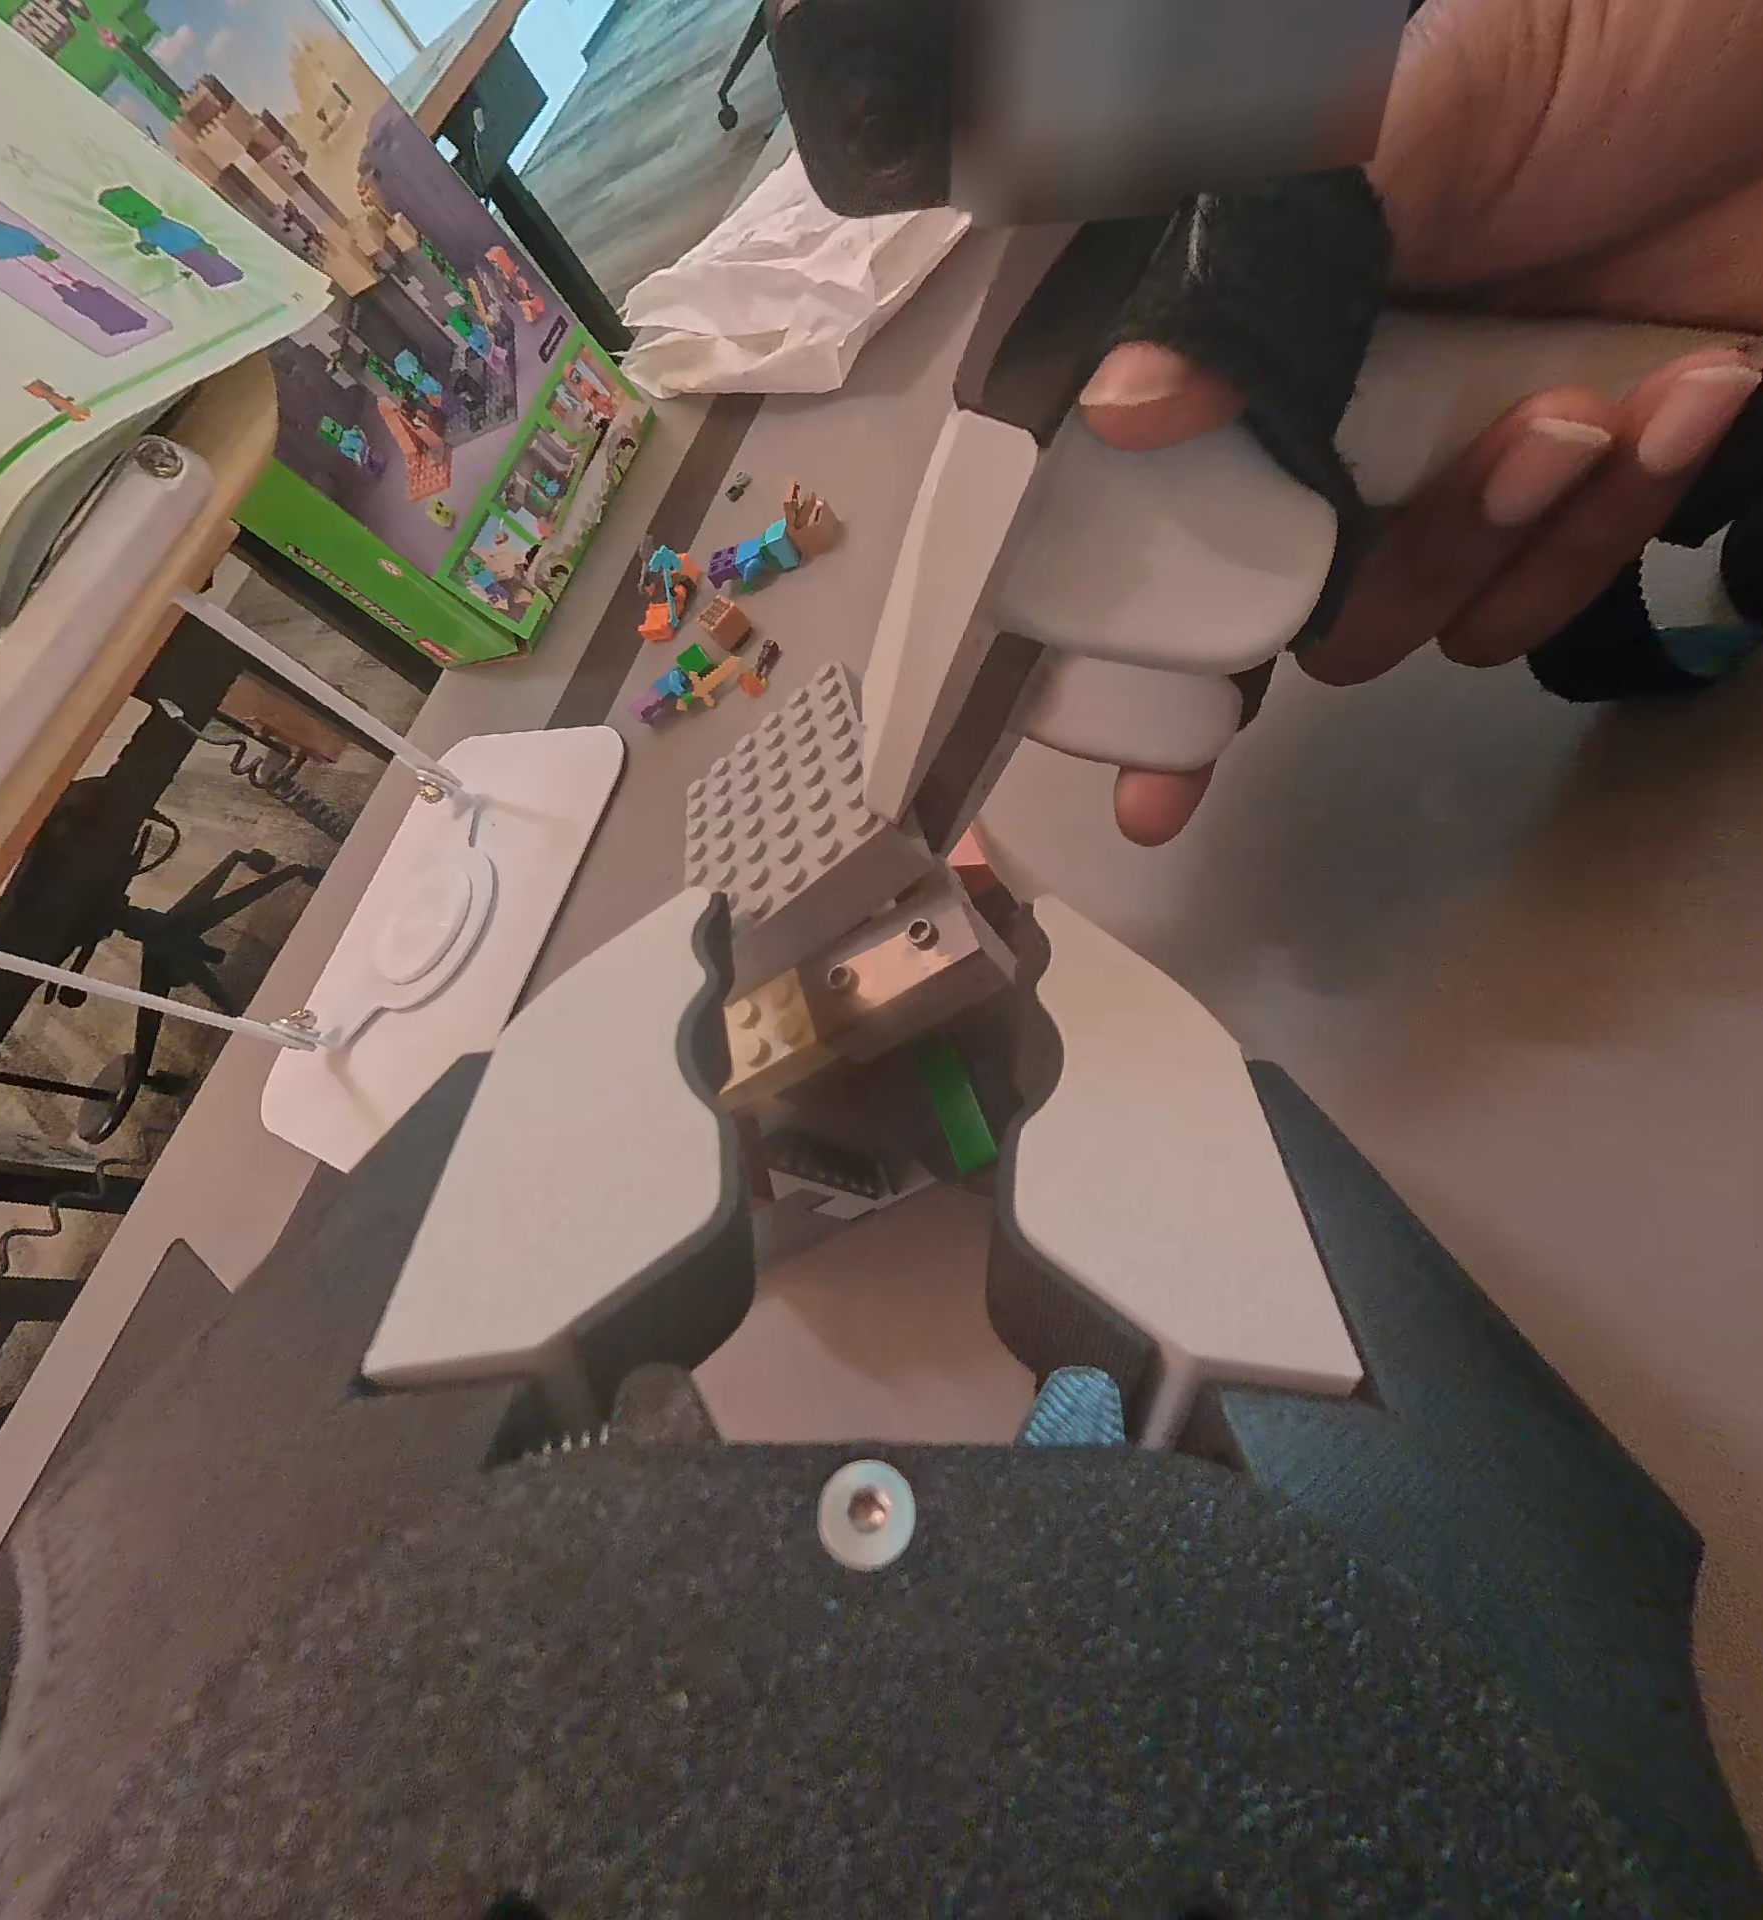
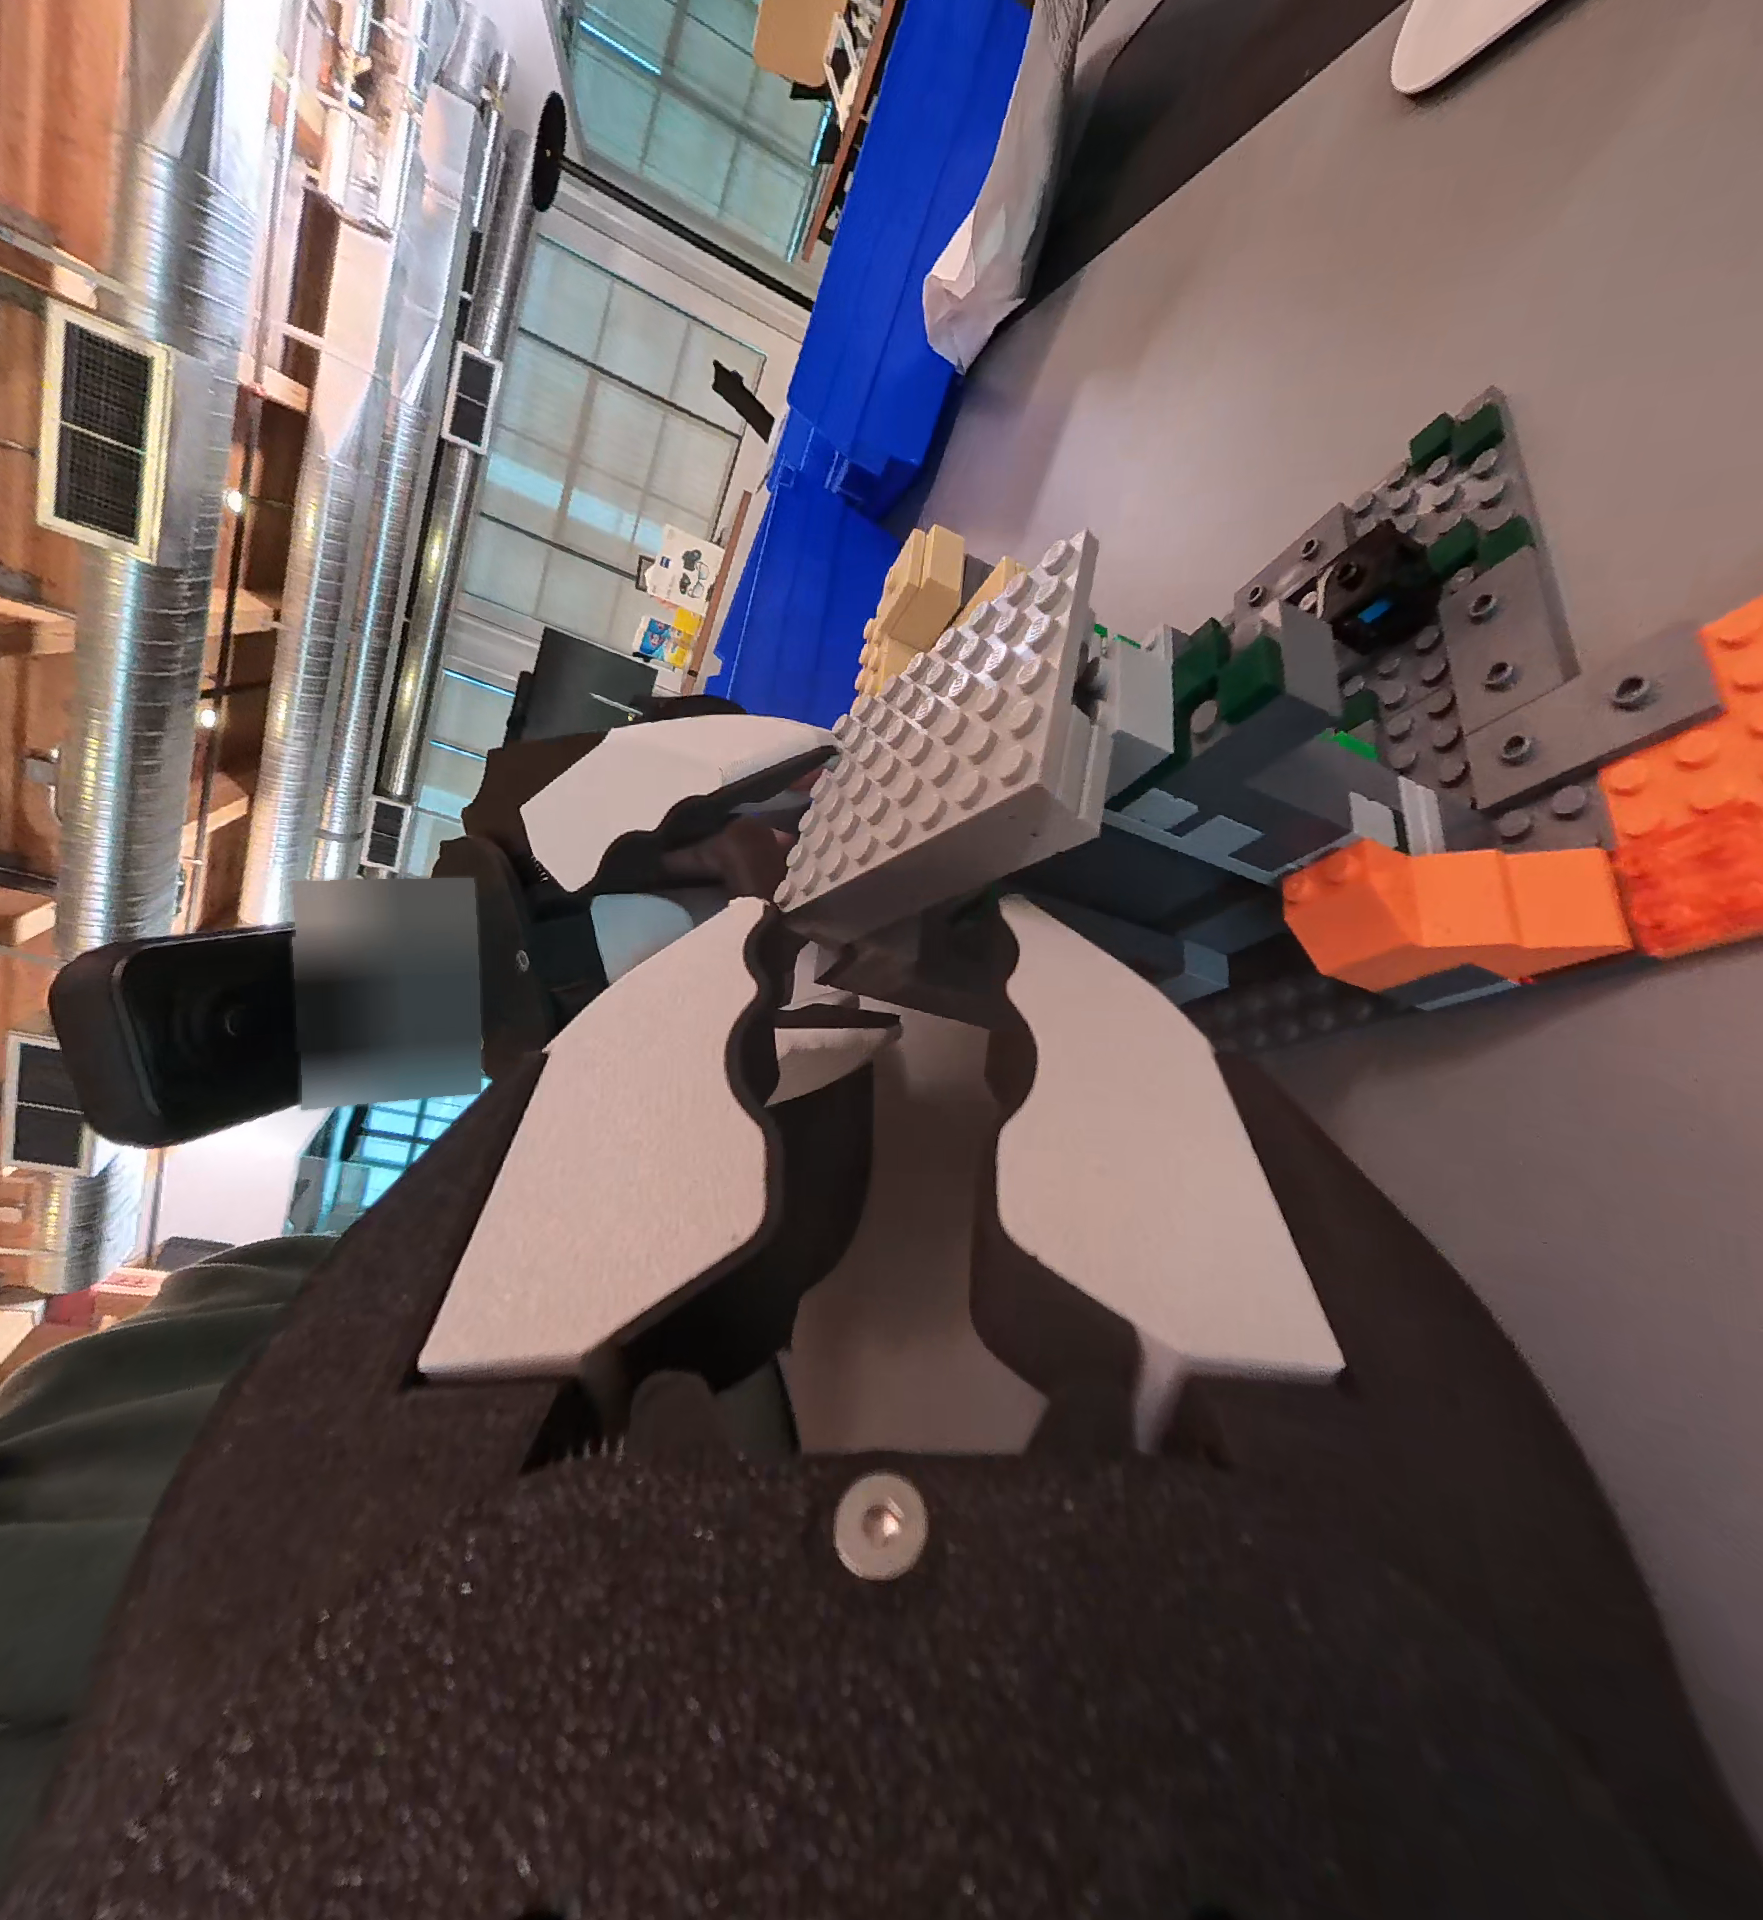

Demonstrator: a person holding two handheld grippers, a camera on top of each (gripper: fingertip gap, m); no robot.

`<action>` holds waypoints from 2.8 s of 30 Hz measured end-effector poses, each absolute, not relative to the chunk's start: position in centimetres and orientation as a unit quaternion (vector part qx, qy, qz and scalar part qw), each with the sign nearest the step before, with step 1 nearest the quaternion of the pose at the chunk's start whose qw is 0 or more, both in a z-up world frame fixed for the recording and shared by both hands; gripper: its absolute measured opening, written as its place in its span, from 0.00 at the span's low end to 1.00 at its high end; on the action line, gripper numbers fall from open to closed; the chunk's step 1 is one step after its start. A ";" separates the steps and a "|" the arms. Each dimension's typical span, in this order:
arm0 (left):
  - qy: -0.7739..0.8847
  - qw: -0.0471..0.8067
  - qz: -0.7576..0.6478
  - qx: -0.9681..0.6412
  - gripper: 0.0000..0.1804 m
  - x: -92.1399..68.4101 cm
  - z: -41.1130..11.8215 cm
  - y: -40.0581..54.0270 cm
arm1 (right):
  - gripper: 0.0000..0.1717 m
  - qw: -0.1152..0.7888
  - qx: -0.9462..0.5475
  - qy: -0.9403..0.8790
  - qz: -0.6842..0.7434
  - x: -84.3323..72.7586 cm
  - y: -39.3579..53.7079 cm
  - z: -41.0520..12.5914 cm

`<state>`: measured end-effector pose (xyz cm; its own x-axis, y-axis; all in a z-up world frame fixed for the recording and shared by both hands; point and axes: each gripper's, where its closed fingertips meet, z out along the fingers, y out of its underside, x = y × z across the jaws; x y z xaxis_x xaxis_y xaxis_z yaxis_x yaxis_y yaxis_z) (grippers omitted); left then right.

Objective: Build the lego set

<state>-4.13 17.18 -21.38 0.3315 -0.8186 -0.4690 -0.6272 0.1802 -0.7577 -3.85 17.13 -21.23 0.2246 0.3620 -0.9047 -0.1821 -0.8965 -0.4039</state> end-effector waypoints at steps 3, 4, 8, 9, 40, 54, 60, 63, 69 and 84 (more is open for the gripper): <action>0.571 0.514 -0.093 -0.633 0.29 -4.1 -21.4 17.2 | 0.21 0.217 -0.748 -0.056 0.624 -3.7 17.2 -21.1; 0.571 0.515 -0.093 -0.633 0.29 -4.1 -21.4 17.2 | 0.22 0.217 -0.746 -0.054 0.627 -3.7 17.2 -21.0; 0.571 0.515 -0.094 -0.632 0.29 -4.1 -21.4 17.2 | 0.22 0.209 -0.744 -0.051 0.633 -3.9 17.2 -21.0; 0.571 0.515 -0.094 -0.632 0.29 -4.1 -21.4 17.2 | 0.22 0.205 -0.742 -0.050 0.637 -4.1 17.1 -21.0; 0.582 0.538 -0.092 -0.602 0.28 -4.0 -20.5 16.7 | 0.18 0.209 -0.760 -0.103 0.607 -4.7 16.7 -21.3; 0.591 0.528 -0.088 -0.603 0.29 -3.8 -21.5 16.9 | 0.17 0.209 -0.759 -0.101 0.608 -4.7 16.7 -21.3; 0.589 0.529 -0.086 -0.605 0.29 -3.9 -21.6 17.0 | 0.18 0.207 -0.755 -0.096 0.614 -4.6 16.7 -21.2; 0.590 0.529 -0.081 -0.605 0.29 -3.9 -21.6 17.0 | 0.18 0.209 -0.755 -0.097 0.614 -4.5 16.7 -21.1; 0.590 0.529 -0.080 -0.605 0.28 -4.0 -21.6 17.0 | 0.17 0.209 -0.753 -0.087 0.618 -3.9 16.8 -21.0; 0.588 0.531 -0.081 -0.605 0.28 -4.1 -21.5 17.0 | 0.17 0.223 -0.751 -0.061 0.619 -2.4 18.0 -20.9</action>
<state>-4.13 16.98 -21.55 0.2959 -0.7976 -0.5256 -0.6246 0.2547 -0.7382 -2.40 18.04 -20.92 0.2269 0.3675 -0.9019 -0.1848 -0.8930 -0.4104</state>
